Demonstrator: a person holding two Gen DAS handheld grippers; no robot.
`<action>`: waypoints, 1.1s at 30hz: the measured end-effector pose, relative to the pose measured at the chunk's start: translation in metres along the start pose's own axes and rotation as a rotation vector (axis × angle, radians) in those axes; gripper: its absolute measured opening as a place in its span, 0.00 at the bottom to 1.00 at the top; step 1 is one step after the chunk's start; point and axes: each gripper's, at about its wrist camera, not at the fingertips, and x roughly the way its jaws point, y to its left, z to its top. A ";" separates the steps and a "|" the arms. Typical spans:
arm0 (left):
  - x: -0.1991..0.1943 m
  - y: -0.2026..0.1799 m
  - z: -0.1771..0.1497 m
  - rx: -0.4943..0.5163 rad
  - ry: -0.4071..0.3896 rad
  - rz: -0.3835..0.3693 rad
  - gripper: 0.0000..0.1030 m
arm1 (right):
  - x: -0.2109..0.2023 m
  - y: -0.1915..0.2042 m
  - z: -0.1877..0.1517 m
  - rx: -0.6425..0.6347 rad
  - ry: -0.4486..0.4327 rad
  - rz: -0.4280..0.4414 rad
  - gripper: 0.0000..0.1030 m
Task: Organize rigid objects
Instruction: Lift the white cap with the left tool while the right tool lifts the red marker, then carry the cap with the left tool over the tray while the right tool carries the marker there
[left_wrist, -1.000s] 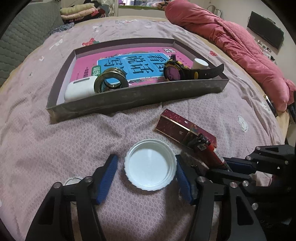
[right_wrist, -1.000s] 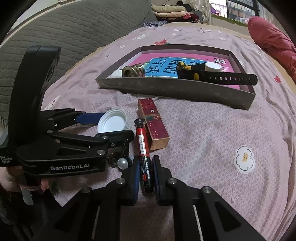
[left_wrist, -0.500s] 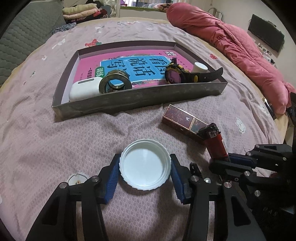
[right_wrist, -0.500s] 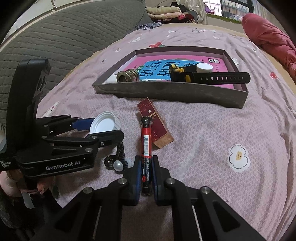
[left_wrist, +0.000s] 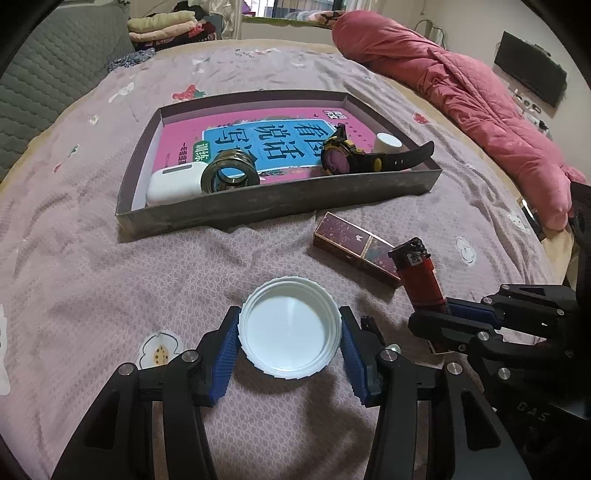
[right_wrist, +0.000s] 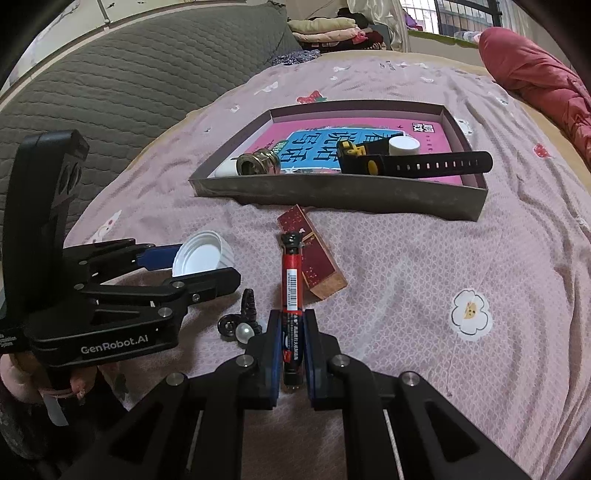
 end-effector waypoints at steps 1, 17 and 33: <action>-0.002 0.000 0.000 0.001 -0.002 0.002 0.51 | 0.000 0.000 0.000 0.001 0.000 -0.001 0.11; -0.037 -0.001 0.005 -0.014 -0.052 0.042 0.51 | -0.024 0.006 0.012 -0.001 -0.053 -0.025 0.11; -0.071 0.013 0.022 -0.054 -0.132 0.068 0.51 | -0.047 0.019 0.032 -0.032 -0.119 -0.033 0.11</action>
